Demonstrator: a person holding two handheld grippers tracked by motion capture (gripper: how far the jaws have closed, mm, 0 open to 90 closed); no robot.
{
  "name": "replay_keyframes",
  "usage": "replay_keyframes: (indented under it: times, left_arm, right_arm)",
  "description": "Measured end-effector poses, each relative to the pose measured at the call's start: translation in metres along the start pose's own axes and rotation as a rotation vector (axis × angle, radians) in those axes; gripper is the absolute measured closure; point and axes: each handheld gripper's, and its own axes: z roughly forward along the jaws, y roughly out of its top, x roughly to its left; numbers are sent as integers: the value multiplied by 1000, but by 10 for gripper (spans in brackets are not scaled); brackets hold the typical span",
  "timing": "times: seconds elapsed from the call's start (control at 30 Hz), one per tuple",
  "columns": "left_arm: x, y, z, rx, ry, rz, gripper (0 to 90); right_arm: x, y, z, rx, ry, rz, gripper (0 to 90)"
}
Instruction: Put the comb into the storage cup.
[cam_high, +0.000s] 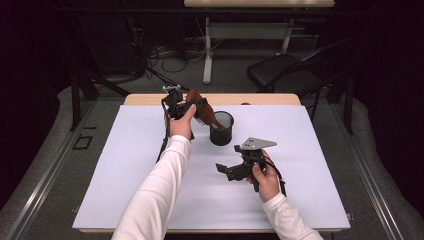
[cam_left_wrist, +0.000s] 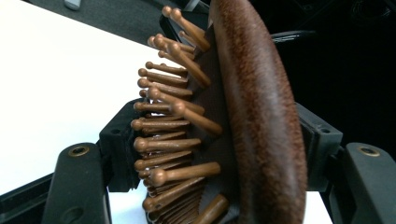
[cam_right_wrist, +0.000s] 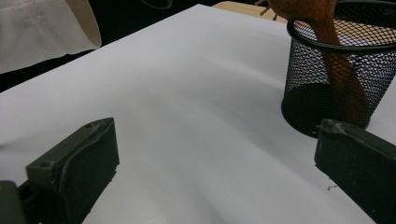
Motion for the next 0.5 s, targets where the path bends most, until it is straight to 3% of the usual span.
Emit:
replay_keyframes:
  times: [0.5]
  left_arm:
    - [0,1,-1,-10,0,11,290]
  right_arm:
    - [0,0,0,2,0,-1,0]
